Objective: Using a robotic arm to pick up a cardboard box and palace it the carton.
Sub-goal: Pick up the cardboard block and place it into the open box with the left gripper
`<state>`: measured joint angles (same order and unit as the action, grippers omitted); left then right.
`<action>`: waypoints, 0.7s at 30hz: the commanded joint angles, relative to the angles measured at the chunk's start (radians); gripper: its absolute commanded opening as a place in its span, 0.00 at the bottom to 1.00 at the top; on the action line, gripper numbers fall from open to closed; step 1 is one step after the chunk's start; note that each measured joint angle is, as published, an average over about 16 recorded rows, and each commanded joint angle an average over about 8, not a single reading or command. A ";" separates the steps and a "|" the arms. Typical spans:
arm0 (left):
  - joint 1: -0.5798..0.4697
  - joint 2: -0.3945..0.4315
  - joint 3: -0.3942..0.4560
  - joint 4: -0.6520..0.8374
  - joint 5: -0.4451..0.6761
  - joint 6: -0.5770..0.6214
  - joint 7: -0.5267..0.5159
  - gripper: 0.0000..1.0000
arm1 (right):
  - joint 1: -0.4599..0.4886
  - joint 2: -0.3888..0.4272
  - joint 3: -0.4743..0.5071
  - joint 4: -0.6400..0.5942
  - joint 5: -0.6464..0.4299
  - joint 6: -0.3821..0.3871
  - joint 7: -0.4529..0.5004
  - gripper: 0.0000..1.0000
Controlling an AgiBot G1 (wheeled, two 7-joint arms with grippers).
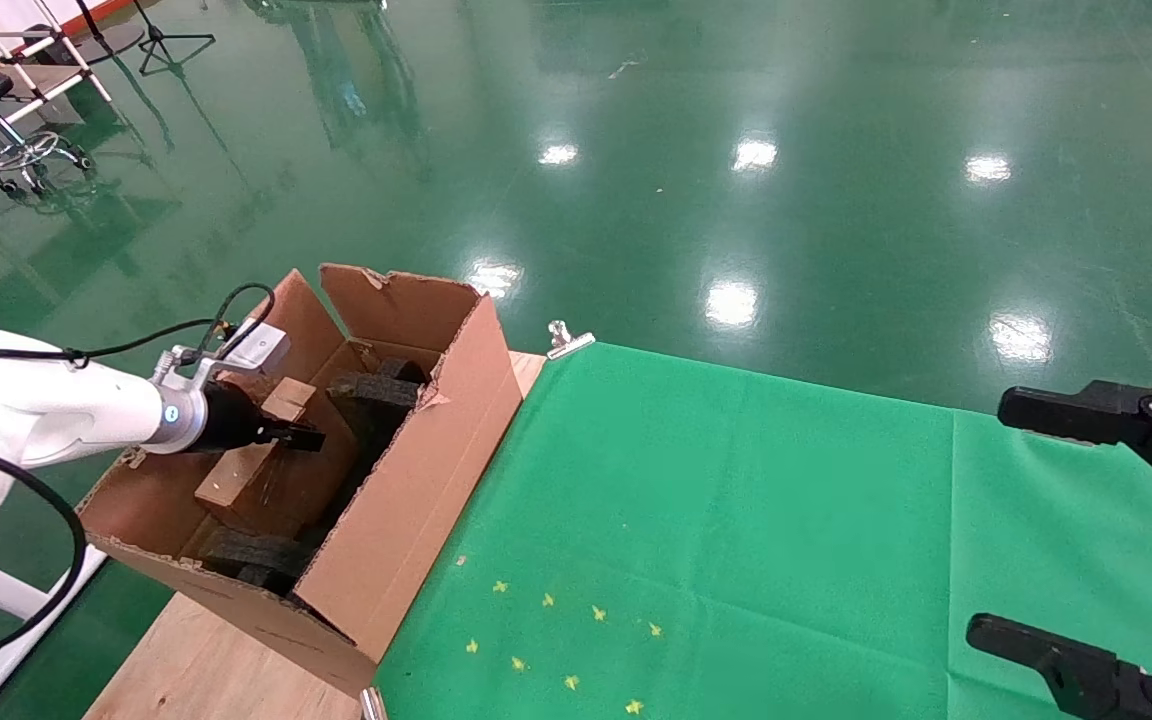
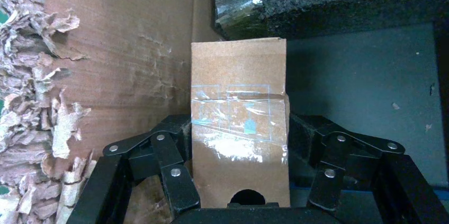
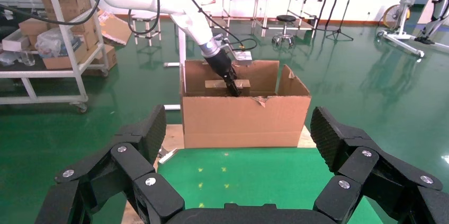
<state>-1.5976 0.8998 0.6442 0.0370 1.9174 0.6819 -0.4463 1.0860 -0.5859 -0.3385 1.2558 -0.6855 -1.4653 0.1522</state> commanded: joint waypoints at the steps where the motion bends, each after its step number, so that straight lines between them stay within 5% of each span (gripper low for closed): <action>1: 0.002 0.002 0.000 0.001 -0.001 -0.003 -0.002 1.00 | 0.000 0.000 0.000 0.000 0.000 0.000 0.000 1.00; 21: -0.036 -0.078 -0.047 -0.105 -0.068 0.025 0.076 1.00 | 0.000 0.000 0.000 0.000 0.000 0.000 0.000 1.00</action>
<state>-1.6351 0.8170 0.5937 -0.0776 1.8430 0.7221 -0.3701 1.0860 -0.5859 -0.3387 1.2556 -0.6854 -1.4653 0.1521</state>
